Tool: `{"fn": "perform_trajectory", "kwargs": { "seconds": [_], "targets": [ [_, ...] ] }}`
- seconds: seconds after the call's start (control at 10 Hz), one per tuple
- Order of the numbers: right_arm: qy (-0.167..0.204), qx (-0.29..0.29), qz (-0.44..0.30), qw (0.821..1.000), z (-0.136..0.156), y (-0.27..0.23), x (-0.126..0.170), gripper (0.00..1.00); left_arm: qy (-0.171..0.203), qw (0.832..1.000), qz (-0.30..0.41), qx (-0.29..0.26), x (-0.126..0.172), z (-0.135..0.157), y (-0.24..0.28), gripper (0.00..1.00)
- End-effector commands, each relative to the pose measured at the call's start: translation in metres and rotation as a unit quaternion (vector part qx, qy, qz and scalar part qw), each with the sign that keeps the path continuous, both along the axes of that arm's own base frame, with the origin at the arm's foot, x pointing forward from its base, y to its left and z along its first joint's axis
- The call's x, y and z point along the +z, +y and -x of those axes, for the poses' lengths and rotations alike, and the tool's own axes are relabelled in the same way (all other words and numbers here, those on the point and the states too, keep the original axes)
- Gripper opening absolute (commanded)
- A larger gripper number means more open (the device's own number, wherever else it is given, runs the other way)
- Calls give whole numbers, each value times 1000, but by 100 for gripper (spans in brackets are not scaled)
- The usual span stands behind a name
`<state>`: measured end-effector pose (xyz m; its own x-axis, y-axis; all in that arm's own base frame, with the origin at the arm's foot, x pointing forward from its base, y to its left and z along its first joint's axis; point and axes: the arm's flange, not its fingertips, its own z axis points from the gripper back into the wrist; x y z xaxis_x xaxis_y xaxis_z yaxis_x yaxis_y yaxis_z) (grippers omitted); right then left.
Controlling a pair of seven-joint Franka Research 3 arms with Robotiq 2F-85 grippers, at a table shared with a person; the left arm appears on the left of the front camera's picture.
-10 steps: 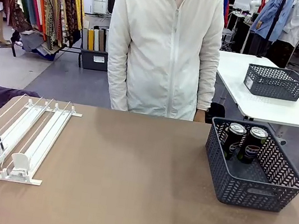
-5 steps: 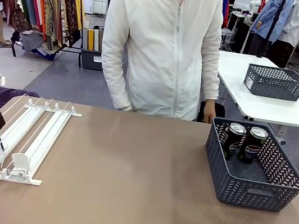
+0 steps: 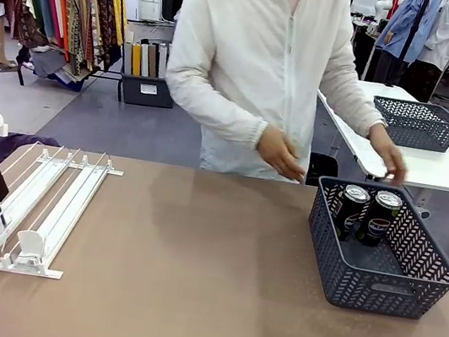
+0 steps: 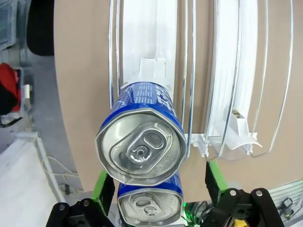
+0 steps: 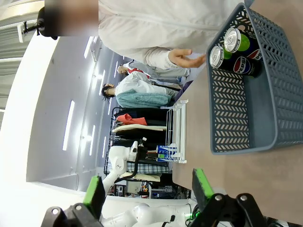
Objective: Retrieve and store the cans from the dispenser.
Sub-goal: Pick up one can from the Automatic Can Dispenser and place it in the middle of the table.
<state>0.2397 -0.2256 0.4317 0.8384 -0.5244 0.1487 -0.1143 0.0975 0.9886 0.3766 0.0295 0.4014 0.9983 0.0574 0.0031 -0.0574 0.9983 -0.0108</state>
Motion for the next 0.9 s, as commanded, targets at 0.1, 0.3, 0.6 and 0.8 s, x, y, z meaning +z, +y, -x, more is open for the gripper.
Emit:
{"fn": "perform_trajectory", "kwargs": {
  "seconds": [0.1, 0.3, 0.6, 0.8],
  "targets": [
    [-13, 0, 1, 1000, -1, -1, 2, 100, 6, 1000, -27, 4, -6, 14, -3, 100],
    [-13, 0, 1, 1000, -1, -1, 2, 100, 20, 999, -28, -2, -7, 15, -3, 100],
    [-13, 0, 1, 1000, -1, -1, 2, 100, 22, 999, -30, -1, -7, 13, -3, 0],
    [-13, 0, 1, 1000, -1, -1, 2, 100, 15, 999, -36, 4, -7, 13, -2, 0]
  ]
}}
